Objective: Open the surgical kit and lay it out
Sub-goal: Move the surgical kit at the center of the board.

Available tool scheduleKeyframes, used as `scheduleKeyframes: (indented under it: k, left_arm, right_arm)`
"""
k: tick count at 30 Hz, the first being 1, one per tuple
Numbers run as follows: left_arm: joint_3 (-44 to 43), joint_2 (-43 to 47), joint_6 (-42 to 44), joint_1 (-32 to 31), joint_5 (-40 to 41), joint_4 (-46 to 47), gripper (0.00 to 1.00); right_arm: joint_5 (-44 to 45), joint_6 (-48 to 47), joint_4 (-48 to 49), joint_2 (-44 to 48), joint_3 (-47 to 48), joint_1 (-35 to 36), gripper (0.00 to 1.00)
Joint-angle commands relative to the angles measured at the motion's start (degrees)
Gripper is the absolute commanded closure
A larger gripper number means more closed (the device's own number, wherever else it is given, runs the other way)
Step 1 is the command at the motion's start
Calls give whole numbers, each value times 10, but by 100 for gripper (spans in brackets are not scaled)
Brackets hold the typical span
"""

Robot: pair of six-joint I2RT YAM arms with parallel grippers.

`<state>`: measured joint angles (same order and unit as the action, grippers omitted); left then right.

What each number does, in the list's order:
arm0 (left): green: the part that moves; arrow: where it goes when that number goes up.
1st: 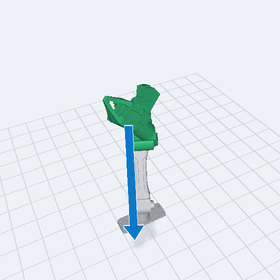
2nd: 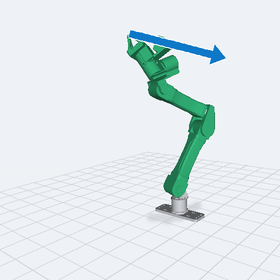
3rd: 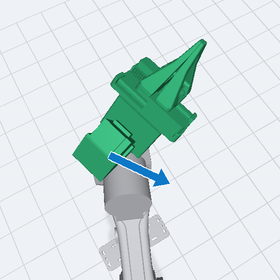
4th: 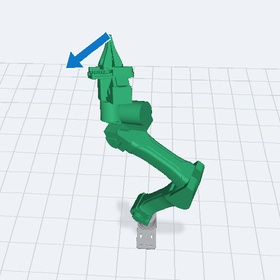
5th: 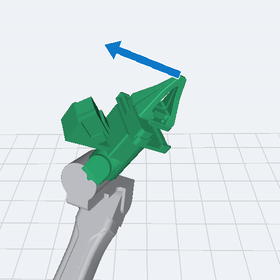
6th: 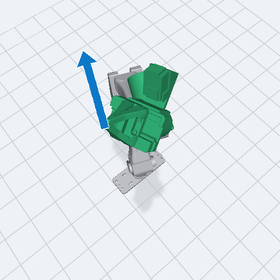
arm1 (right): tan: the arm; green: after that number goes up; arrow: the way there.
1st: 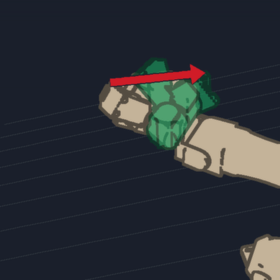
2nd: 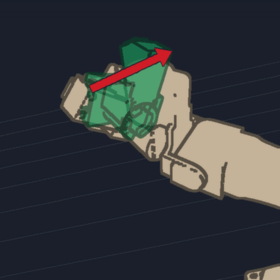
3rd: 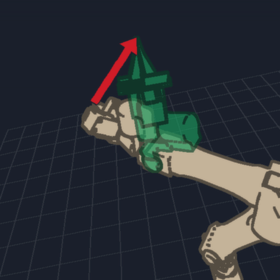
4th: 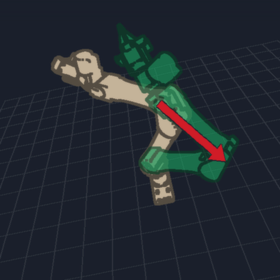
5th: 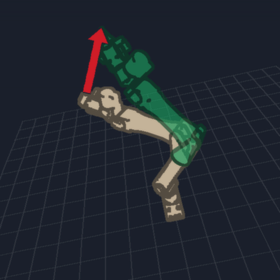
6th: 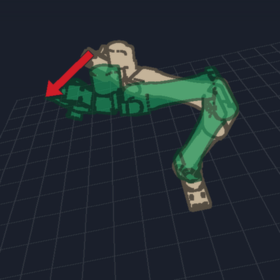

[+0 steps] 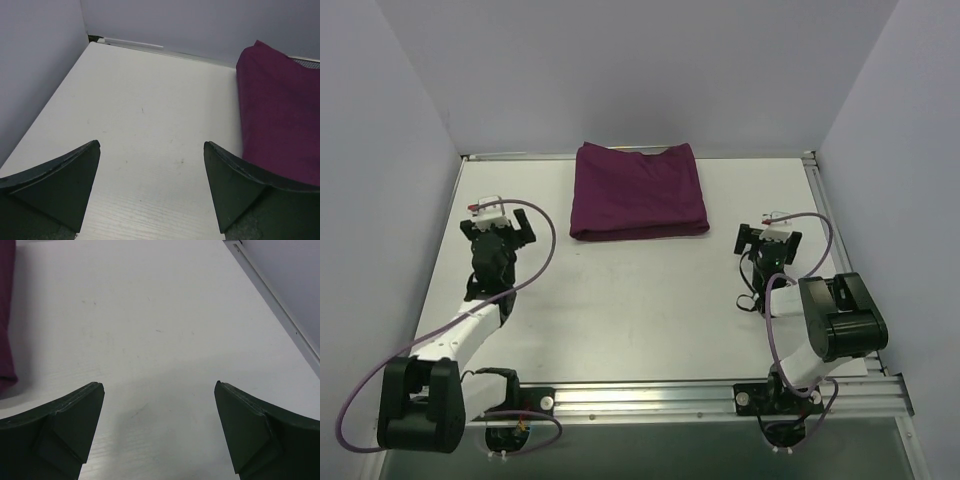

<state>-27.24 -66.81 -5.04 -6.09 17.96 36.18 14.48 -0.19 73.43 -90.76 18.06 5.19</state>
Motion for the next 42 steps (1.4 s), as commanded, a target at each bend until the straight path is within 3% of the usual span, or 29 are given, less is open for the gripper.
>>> scheduleKeyframes:
  k: [1, 4, 6, 8, 12, 17, 27, 36, 42]
  left_arm:
    - [-25, 63, -54, -2, -20, -102, 6]
    - [-39, 120, -124, -5, 3, -173, 6]
    - [-60, 144, -207, -3, 79, -285, 6]
    - [-90, 170, -256, 1, 99, -346, 6]
    - [-121, 201, -296, 5, 25, -463, 6]
    - [-137, 216, -295, 22, -119, -444, 6]
    - [-214, 107, -285, 22, -200, -478, 0]
    - [-377, -92, -248, 26, -278, -526, 0]
    - [-424, -201, -250, 27, -326, -480, 0]
  right_arm:
    - [67, -34, 57, 44, 6, 38, 0]
    - [157, -28, 7, 77, 18, 79, 0]
    - [164, 10, -107, 105, 46, 79, 0]
    - [155, 55, -239, 123, 104, 79, 0]
    - [102, 91, -377, 113, 186, 73, 0]
    - [-3, 120, -455, 71, 251, 54, 0]
    - [-188, 171, -514, -24, 369, 19, 0]
    - [-368, 222, -449, -71, 398, -48, 0]
    - [-485, 272, -390, -140, 443, -48, 1]
